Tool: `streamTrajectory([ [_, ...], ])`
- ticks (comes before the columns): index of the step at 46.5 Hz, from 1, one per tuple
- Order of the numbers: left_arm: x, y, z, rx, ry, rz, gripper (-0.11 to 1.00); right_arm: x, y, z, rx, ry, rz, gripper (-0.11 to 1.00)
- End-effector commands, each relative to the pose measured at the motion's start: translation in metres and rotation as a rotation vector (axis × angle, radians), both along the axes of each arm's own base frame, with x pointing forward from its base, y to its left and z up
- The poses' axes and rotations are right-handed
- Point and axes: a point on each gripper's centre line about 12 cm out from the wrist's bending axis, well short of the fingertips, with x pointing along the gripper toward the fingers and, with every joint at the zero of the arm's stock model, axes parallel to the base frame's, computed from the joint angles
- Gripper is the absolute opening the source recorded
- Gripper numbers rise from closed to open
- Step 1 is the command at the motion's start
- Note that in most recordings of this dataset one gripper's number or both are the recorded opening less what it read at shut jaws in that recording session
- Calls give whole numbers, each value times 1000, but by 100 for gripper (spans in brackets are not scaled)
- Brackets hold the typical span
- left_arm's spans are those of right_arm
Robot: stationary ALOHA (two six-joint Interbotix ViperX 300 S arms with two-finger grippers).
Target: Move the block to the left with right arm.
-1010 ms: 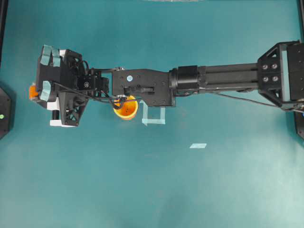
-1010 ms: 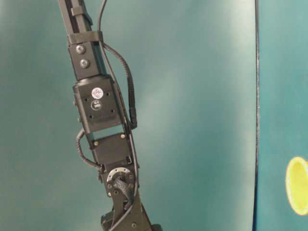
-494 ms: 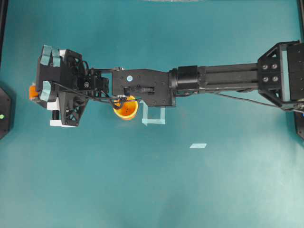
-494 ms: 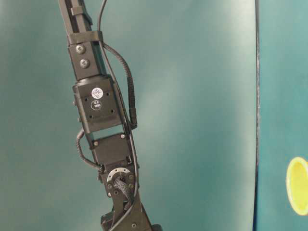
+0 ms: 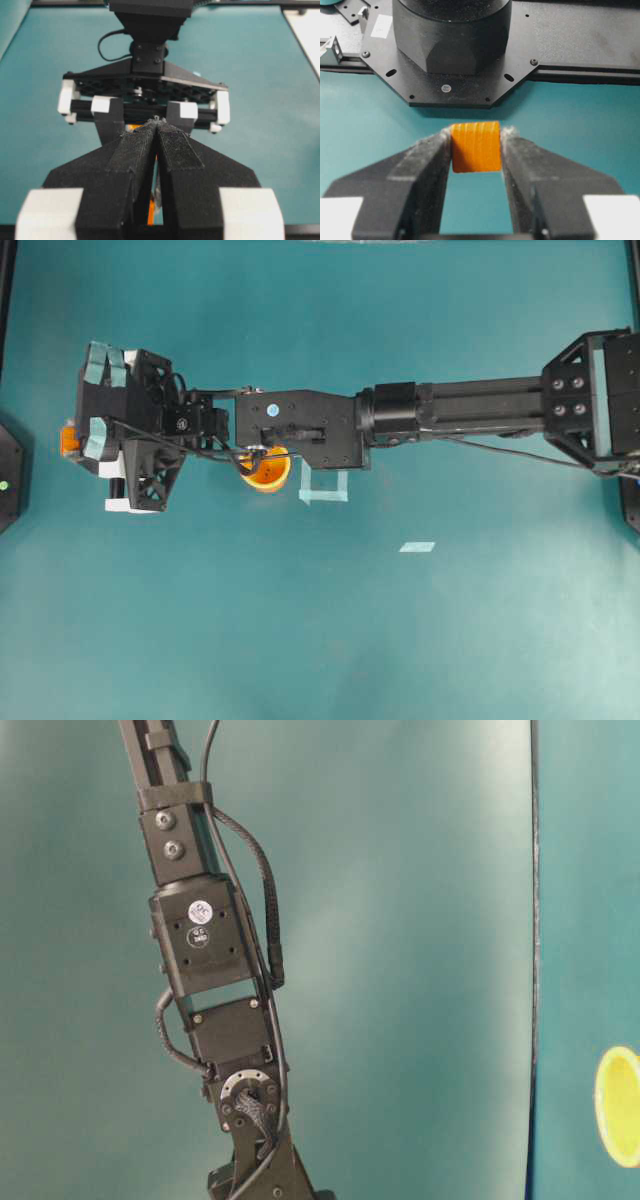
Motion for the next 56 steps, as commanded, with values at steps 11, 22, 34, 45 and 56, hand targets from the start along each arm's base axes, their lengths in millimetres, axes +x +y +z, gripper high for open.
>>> streamTrajectory([
  [11, -3, 0, 13, 4, -37, 1, 0, 0, 2, 34, 4, -87, 5, 40],
  [22, -3, 0, 13, 4, -41, 1, -1, 1, 2, 34, 2, -89, 6, 40],
  [34, -3, 0, 13, 4, -43, 0, 0, 1, 2, 34, 2, -89, 6, 40],
  [45, -3, 0, 13, 4, -43, 0, -1, 1, 2, 33, 2, -87, 6, 40],
  [56, -3, 0, 13, 4, -43, 0, 0, 1, 2, 34, 4, -89, 6, 40],
])
